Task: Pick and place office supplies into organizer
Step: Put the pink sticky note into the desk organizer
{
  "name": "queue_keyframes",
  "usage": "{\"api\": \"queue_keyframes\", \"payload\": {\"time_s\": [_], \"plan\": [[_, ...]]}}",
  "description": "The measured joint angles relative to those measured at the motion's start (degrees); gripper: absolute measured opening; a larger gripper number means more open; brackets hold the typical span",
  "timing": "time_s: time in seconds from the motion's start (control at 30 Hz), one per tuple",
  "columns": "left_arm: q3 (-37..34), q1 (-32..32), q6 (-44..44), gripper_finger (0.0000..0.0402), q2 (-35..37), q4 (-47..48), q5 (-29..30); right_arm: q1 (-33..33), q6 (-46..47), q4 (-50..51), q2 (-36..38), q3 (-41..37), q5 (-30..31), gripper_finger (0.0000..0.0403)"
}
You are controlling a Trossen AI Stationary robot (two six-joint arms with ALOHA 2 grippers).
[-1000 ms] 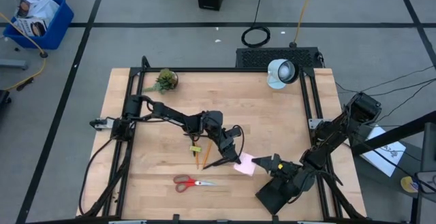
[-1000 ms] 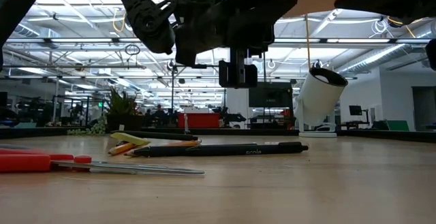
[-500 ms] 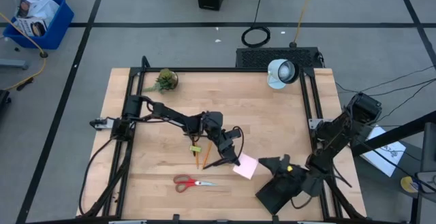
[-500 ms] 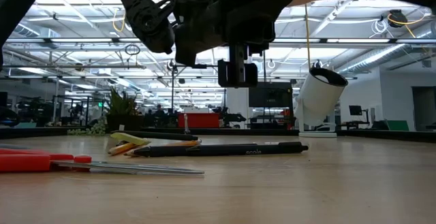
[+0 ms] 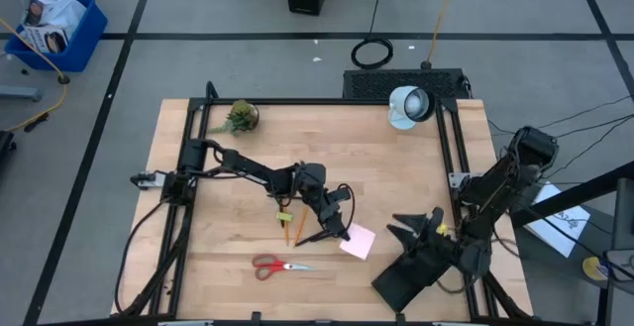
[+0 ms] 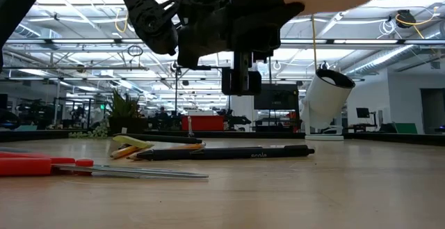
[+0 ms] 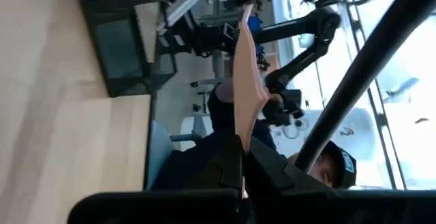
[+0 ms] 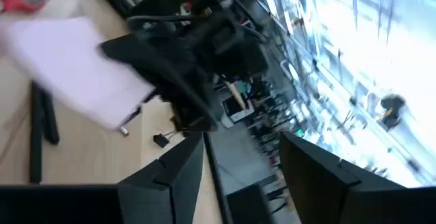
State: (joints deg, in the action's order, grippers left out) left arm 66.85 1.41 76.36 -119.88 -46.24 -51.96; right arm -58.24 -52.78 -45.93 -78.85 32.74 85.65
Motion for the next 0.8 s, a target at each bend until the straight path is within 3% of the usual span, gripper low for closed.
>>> {"api": "queue_keyframes", "payload": {"time_s": [0.43, 0.8], "plan": [[5.6, 1.4, -6.4, 0.0004, 0.0, 13.1, 4.1, 0.9, 8.8, -1.6, 19.3, -12.4, -0.2, 0.0177], [12.5, 3.2, -11.6, 0.0005, -1.8, 22.9, 8.2, 0.9, 8.8, -6.4, 23.0, -16.9, -0.3, 0.0176]]}}
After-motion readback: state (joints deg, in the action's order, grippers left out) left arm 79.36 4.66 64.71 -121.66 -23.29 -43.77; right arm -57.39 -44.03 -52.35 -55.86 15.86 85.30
